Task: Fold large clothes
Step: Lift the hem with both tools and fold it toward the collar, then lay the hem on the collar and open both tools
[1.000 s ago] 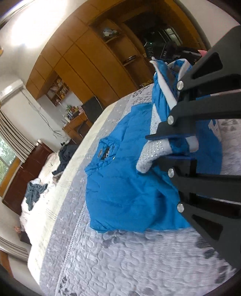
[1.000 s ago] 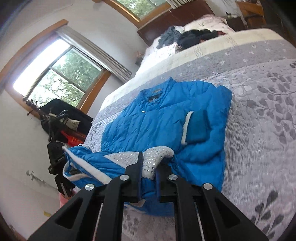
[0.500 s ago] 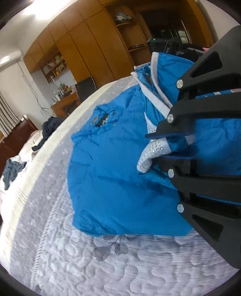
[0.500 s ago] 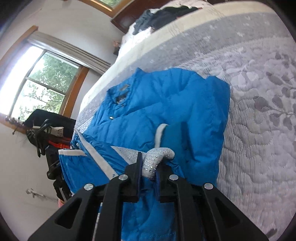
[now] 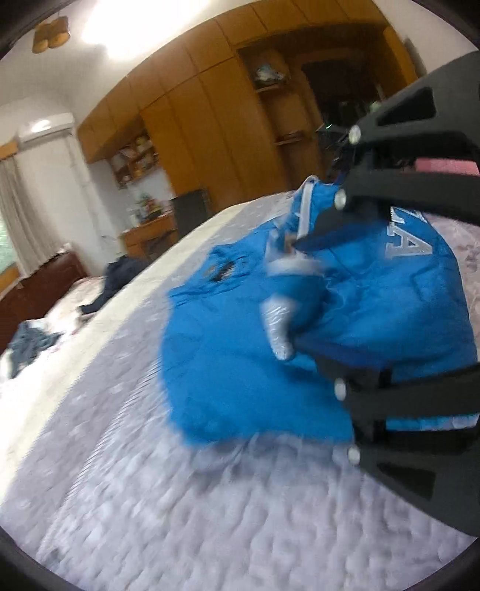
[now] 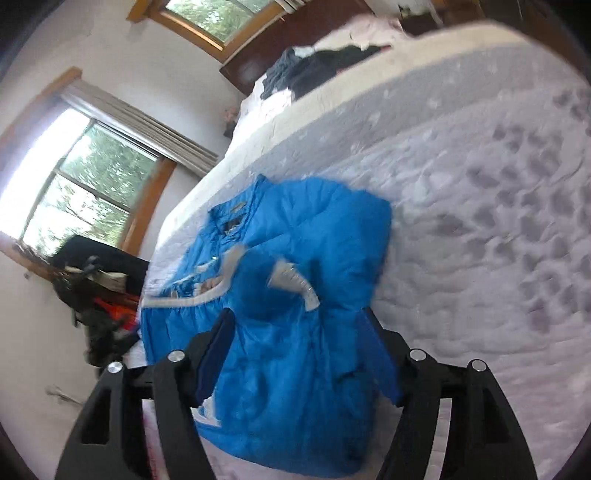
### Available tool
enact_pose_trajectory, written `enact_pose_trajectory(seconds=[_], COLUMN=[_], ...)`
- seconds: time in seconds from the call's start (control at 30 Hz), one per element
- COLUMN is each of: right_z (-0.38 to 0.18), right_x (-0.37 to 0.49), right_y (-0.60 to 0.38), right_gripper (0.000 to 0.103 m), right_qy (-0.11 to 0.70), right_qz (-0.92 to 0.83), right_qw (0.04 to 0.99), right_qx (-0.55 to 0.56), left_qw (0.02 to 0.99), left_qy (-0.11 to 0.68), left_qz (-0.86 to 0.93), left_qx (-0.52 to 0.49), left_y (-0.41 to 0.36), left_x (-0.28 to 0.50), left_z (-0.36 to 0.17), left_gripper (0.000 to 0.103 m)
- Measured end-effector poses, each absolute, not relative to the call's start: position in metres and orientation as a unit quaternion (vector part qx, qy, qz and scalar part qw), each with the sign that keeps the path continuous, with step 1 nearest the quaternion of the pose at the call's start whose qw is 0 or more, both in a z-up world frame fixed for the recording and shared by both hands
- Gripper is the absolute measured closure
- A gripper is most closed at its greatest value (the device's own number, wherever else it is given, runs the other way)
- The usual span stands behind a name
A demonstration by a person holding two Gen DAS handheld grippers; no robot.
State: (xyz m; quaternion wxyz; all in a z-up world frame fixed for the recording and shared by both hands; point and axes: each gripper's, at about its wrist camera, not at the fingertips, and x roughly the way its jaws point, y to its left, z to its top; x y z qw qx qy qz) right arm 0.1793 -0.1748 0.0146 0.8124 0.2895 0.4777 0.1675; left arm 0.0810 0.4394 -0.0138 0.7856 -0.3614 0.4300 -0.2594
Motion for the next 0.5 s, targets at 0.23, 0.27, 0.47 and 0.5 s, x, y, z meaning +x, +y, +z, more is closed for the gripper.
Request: enact_pose_trajectory(seconds=[0.23, 0.27, 0.47, 0.5], right_z=[0.037, 0.038, 0.031, 0.029], right_x=[0.184, 0.188, 0.214, 0.215], right_y=[-0.143, -0.137, -0.102, -0.1], right_gripper=[0.026, 0.023, 0.019, 0.019], right_qy=[0.452, 0.45, 0.455, 0.456], right_qz=[0.196, 0.201, 0.212, 0.214], right_qw=[0.849, 0.851, 0.86, 0.86], right_qx=[0.193, 0.178, 0.087, 0.079], left_qw=[0.838, 0.844, 0.857, 0.859], left_qy=[0.411, 0.411, 0.424, 0.426], left_qz=[-0.255, -0.257, -0.26, -0.257], left_qx=[-0.253, -0.231, -0.132, -0.121], left_y=[0.418, 0.41, 0.379, 0.377], left_x=[0.077, 0.079, 0.097, 0.099], left_z=[0.006, 0.006, -0.001, -0.002], left_gripper=[0.05, 0.047, 0.04, 0.038])
